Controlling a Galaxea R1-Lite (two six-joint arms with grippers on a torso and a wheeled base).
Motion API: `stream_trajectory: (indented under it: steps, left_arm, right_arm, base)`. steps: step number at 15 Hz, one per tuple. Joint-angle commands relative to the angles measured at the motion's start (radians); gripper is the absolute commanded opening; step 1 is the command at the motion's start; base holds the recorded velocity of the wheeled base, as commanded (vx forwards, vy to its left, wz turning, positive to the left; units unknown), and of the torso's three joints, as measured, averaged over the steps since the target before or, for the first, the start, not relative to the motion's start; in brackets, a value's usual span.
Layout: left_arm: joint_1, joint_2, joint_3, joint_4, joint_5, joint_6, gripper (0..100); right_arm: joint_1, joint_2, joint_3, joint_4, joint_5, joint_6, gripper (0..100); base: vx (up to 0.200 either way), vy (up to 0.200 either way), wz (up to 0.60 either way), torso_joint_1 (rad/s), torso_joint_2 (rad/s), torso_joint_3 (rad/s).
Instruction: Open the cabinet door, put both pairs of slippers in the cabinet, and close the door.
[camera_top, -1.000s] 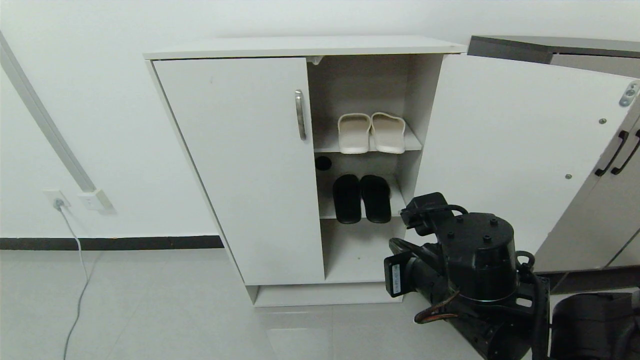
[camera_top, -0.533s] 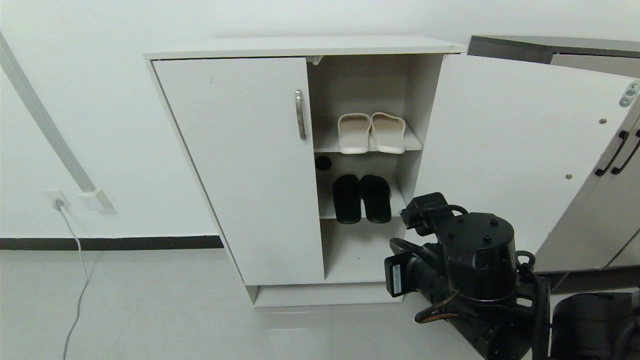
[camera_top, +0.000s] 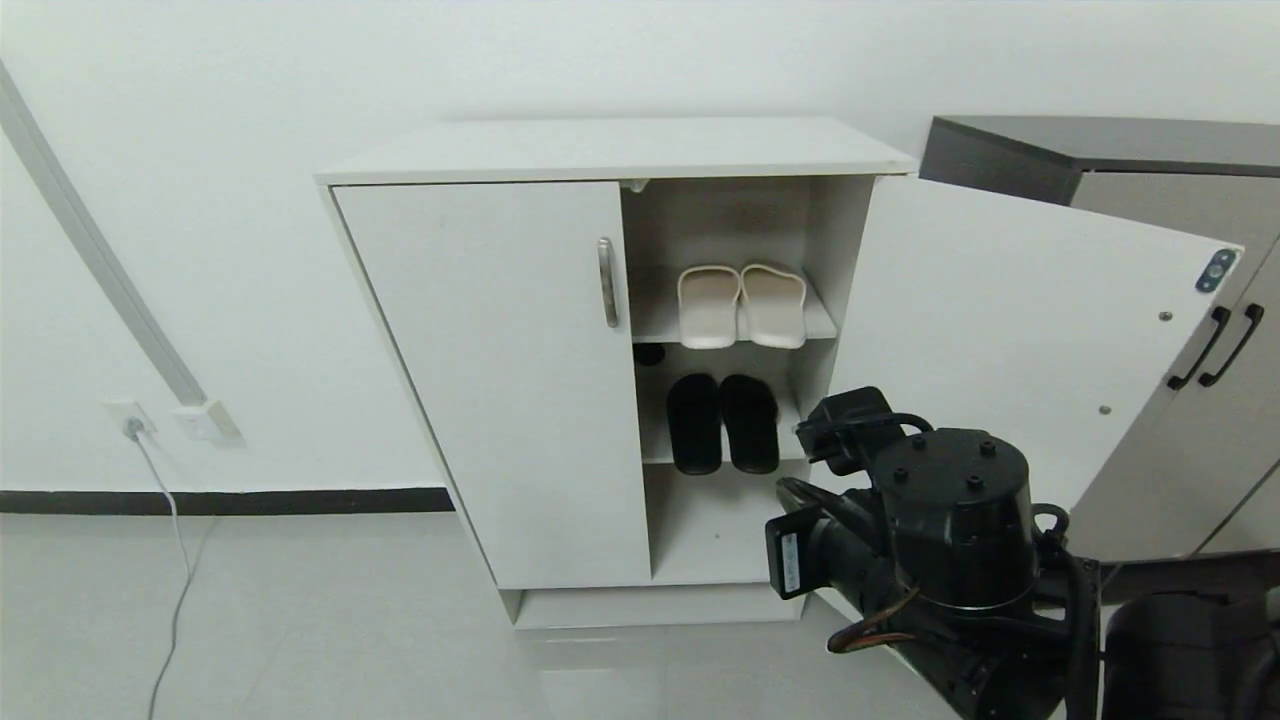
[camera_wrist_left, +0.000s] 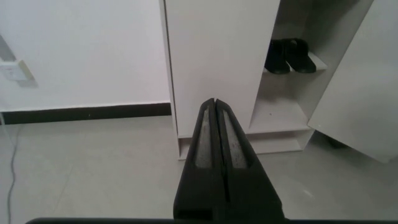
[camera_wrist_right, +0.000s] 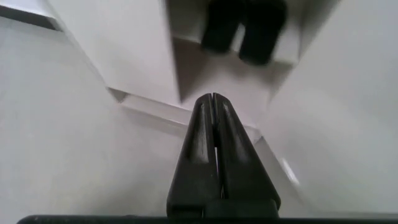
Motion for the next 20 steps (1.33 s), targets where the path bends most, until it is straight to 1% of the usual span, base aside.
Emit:
stream_trajectory:
  steps: [1, 9, 20]
  left_arm:
    - [0.0, 0.0, 0.0, 0.0, 0.0, -0.001, 0]
    - [0.0, 0.0, 0.0, 0.0, 0.0, 0.001, 0]
    - [0.0, 0.0, 0.0, 0.0, 0.0, -0.001, 0]
  right_arm:
    - [0.001, 0.0, 0.002, -0.001, -0.001, -0.001, 0]
    - [0.001, 0.0, 0.002, -0.001, -0.001, -0.001, 0]
    - [0.001, 0.0, 0.01, -0.001, -0.001, -0.001, 0]
  base:
    - [0.0, 0.0, 0.0, 0.095, -0.47, -0.359]
    - [0.0, 0.0, 0.0, 0.129, -0.47, -0.336]
    - [0.0, 0.0, 0.0, 0.197, -0.51, -0.318]
